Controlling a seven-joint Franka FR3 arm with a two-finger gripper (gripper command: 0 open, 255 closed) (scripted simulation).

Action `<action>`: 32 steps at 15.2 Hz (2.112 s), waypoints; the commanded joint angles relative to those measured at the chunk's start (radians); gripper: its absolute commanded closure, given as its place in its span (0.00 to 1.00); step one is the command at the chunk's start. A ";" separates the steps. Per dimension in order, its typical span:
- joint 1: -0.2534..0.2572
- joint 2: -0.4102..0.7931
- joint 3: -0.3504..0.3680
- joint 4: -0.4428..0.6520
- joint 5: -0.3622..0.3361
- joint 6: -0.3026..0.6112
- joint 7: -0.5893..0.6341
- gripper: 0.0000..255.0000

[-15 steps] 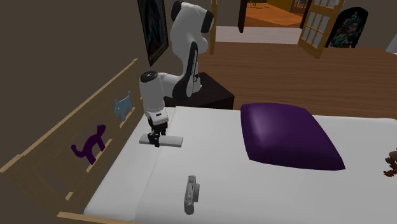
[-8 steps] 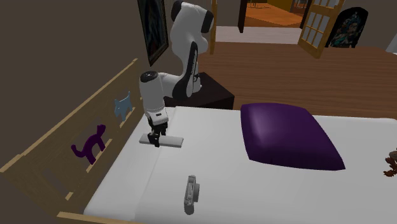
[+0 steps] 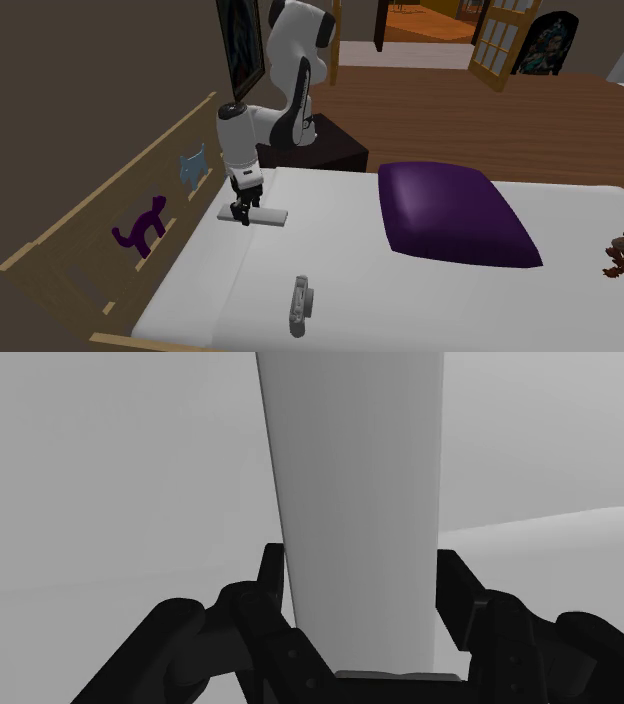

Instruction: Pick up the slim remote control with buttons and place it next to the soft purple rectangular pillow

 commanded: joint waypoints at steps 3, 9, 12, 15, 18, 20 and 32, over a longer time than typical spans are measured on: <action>0.015 -0.039 -0.020 -0.001 -0.025 -0.035 0.015 1.00; 0.032 -0.089 -0.044 0.011 -0.060 -0.091 0.036 1.00; 0.040 -0.112 -0.055 0.020 -0.077 -0.120 0.047 1.00; 0.047 -0.134 -0.066 0.031 -0.093 -0.150 0.057 1.00; 0.053 -0.154 -0.075 0.044 -0.109 -0.181 0.067 1.00; 0.057 -0.167 -0.080 0.054 -0.119 -0.202 0.073 1.00; 0.096 -0.255 -0.106 0.083 -0.181 -0.302 0.126 1.00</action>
